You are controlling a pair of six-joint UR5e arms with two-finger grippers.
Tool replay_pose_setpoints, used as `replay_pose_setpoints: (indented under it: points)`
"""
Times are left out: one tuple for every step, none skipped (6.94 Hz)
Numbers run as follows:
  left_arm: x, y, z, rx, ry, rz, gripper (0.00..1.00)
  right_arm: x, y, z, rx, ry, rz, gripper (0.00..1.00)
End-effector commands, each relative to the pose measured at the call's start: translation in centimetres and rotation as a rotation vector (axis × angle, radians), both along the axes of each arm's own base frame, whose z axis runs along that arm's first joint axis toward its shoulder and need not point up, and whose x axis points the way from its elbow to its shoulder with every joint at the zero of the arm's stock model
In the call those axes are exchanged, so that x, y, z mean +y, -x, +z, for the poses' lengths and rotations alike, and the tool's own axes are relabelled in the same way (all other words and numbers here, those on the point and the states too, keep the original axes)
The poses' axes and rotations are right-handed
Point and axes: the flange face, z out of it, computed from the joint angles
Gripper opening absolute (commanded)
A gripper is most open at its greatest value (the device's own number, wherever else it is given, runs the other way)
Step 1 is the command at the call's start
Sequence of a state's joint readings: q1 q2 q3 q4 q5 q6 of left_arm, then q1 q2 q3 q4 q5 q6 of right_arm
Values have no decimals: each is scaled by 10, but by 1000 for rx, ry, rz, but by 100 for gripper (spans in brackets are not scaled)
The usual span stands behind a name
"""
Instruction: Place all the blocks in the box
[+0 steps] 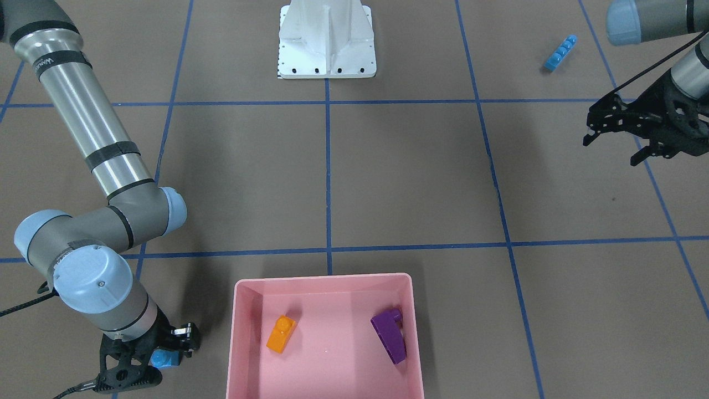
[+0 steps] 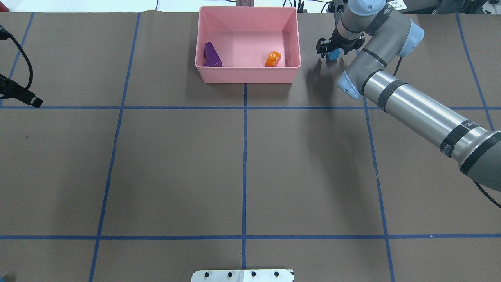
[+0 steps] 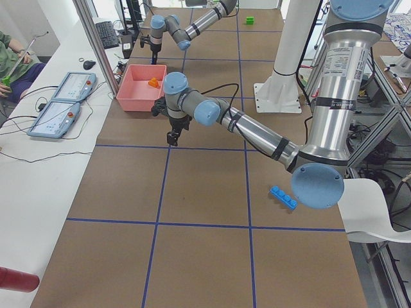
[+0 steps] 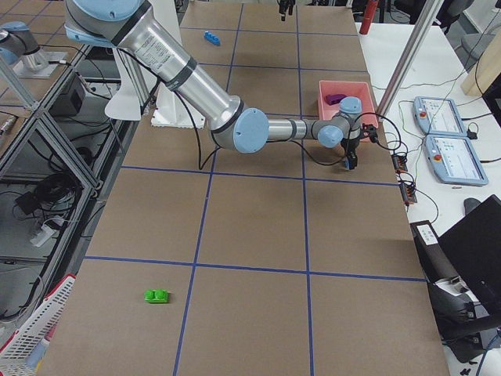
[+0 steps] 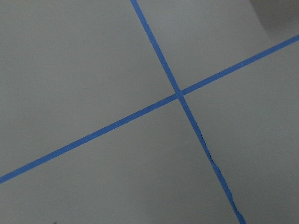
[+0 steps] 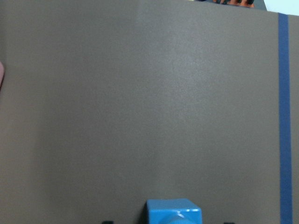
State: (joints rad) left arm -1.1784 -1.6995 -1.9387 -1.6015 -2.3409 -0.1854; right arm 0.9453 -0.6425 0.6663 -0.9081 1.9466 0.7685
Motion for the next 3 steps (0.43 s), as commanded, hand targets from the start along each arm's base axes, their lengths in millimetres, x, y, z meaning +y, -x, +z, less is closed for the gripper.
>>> replay_pose_setpoints:
  points:
    - [0,0,0,0,1,0,100,-5,-1,-12,-7,-12,5,0]
    - [0,0,-2,4,19,-19,100,-11,-10,-18,-14,-17,15,0]
    - [0,-1,-3,7,29,-25,100,-18,-24,-21,-21,-20,30,0]
